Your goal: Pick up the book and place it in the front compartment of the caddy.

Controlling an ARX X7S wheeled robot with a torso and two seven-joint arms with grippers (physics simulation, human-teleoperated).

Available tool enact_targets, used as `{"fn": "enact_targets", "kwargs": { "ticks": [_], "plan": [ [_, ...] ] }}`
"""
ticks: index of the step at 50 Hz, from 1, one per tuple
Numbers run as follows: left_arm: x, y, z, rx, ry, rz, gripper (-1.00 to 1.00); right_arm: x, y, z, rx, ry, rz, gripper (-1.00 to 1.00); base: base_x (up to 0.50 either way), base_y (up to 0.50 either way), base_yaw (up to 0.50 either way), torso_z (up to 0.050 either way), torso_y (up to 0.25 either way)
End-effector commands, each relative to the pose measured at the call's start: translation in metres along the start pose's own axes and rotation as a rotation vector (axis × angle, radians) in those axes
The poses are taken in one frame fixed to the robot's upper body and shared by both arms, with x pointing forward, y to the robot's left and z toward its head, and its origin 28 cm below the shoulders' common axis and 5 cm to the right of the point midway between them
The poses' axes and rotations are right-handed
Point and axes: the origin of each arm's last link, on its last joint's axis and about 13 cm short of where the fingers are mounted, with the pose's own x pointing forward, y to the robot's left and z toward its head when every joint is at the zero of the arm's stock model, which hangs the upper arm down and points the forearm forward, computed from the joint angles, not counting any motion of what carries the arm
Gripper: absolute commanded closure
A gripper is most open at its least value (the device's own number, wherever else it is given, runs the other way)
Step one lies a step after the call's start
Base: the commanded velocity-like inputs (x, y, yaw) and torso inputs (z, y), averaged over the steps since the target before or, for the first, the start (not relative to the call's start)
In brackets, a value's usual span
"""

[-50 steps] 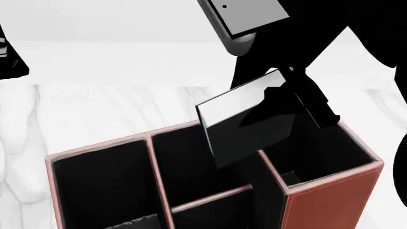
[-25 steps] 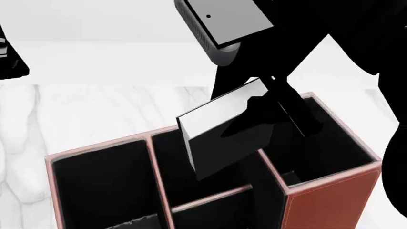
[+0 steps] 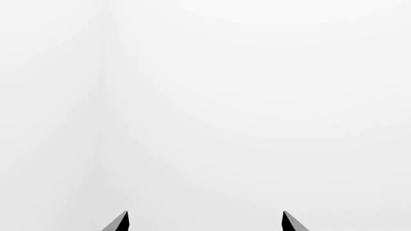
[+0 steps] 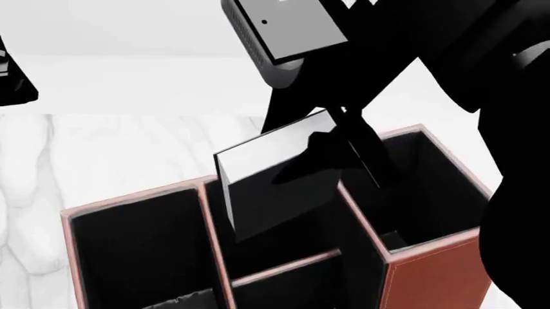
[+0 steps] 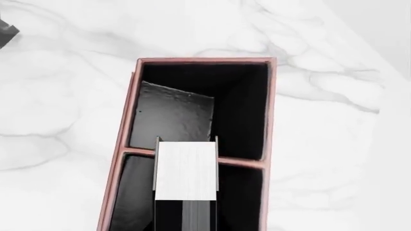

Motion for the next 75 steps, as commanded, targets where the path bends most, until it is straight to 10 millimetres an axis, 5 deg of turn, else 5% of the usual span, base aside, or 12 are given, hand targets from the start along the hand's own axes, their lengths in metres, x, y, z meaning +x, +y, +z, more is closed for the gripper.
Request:
{"fn": "enact_targets", "kwargs": {
  "ticks": [1,75],
  "plan": [
    [0.000,0.001,0.000,0.000,0.000,0.003,-1.00,0.004,-0.002,-0.002,0.001,-0.066,-0.050,1.00,0.00,0.00,0.00,0.000,0.000],
    [0.000,0.001,-0.001,0.000,0.002,0.002,-1.00,0.061,0.010,-0.047,0.180,0.000,-0.116,1.00,0.00,0.00,0.00,0.000,0.001]
  ]
}}
